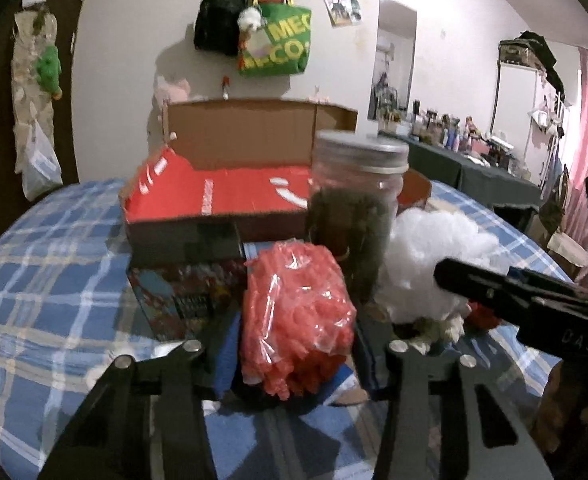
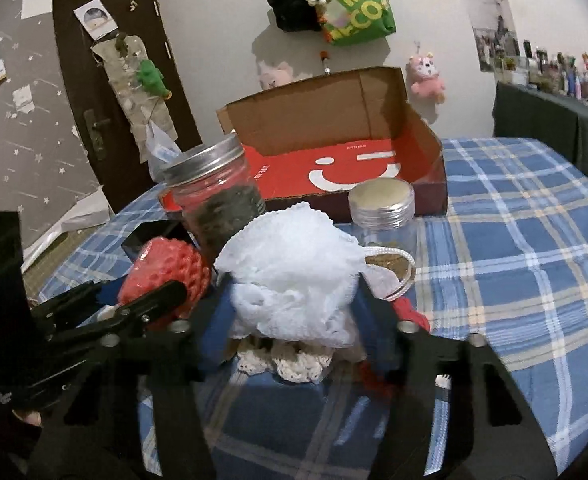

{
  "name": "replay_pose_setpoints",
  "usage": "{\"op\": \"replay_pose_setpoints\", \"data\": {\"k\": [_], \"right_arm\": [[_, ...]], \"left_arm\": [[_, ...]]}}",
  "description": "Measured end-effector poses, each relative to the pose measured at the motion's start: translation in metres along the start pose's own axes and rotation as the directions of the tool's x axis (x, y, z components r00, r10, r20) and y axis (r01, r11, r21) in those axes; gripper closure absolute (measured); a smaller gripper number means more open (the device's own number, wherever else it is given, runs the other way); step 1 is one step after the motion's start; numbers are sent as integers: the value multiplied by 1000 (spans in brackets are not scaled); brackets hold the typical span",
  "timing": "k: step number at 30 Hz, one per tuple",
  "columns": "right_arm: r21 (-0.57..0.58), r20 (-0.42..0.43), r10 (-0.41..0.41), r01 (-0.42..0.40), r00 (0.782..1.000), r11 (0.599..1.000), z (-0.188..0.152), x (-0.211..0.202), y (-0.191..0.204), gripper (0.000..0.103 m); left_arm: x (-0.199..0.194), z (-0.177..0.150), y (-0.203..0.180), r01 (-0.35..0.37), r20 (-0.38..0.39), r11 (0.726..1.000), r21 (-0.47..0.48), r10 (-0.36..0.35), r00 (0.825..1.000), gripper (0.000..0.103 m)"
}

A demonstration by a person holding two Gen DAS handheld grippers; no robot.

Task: Organize soft objects
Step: 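Grasp the red mesh pouf with the left tool while the right tool grasps the white mesh pouf, then carry both poufs into the red-lined box and open both tools to release them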

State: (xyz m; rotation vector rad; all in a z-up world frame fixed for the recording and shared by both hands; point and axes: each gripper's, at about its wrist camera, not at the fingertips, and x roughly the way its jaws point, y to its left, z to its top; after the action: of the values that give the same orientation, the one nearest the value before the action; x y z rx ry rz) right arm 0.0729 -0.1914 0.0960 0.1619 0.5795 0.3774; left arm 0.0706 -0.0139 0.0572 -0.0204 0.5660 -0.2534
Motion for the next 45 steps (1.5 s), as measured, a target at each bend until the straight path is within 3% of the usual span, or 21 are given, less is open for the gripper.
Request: {"op": "replay_pose_setpoints", "data": {"k": [1, 7, 28, 37, 45], "right_arm": [[-12, 14, -2, 2, 1000, 1000, -1, -3, 2, 66], [-59, 76, -31, 35, 997, 998, -5, -22, 15, 77], [-107, 247, -74, 103, 966, 989, 21, -73, 20, 83], [-136, 287, -93, 136, 953, 981, 51, -73, 14, 86], [-167, 288, -87, 139, 954, 976, 80, -60, 7, 89]], "left_arm": [[-1, -1, 0, 2, 4, 1000, -3, -2, 1000, 55], [-18, 2, -2, 6, 49, 1000, 3, -6, 999, 57], [-56, 36, 24, -15, 104, 999, -37, 19, 994, 57], [-52, 65, 34, -31, 109, 999, -14, 32, 994, 57], [-35, 85, 38, -15, 58, 1000, 26, 13, 998, 57]]}}
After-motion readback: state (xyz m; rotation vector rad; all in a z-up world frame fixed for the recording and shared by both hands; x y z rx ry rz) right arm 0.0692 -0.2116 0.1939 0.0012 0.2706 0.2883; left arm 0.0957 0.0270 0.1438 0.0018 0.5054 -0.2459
